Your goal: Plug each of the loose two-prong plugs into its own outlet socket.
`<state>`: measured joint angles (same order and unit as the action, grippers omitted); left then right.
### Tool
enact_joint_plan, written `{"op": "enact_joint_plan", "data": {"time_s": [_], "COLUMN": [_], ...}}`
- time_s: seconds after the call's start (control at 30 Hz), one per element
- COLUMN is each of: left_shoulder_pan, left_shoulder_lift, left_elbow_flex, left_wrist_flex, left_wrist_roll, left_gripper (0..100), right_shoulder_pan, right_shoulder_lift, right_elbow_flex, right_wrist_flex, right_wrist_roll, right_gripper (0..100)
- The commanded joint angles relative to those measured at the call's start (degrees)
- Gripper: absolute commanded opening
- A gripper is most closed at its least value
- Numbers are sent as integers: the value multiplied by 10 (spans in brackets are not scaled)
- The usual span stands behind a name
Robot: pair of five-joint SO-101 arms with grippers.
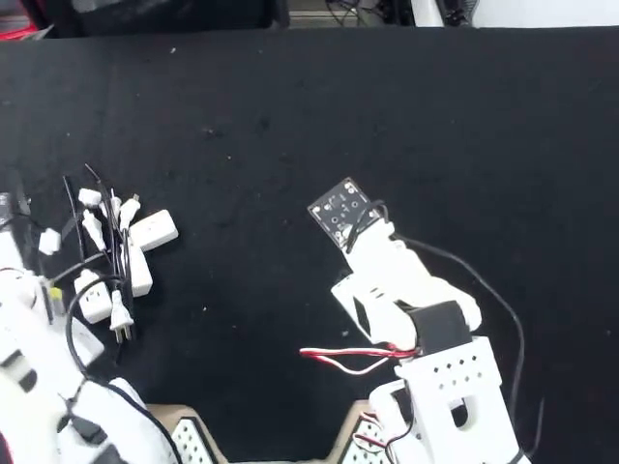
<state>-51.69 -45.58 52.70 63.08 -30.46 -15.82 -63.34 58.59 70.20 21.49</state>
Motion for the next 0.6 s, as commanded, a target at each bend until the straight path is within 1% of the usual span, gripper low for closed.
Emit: {"op": "enact_joint_plan", "data": {"time_s": [0.0,0.07,0.13,0.23,0.37,0.47,0.57], "left_shoulder_pan": [19,63,113,151,145,115,80], "left_shoulder_lift": [-67,-61,-45,-13,47,80,98], "left_elbow_flex": [56,106,134,124,94,80,64], "left_wrist_flex": [-98,-173,-228,-247,-245,-228,-187], "left_wrist_roll": [43,69,108,150,156,156,142], "left_gripper": [50,75,116,195,260,265,265], "right_shoulder_pan": [-4,-4,-4,-4,-4,-4,-4], "right_shoulder_lift": [2,2,2,2,2,2,2], "right_elbow_flex": [-2,-2,-2,-1,-1,-1,-1], "right_wrist_flex": [-24,-25,-24,-18,-7,-7,-9], "right_wrist_roll": [-3,-3,-3,-3,-3,-3,-3], "right_gripper": [127,127,127,127,127,127,127]}}
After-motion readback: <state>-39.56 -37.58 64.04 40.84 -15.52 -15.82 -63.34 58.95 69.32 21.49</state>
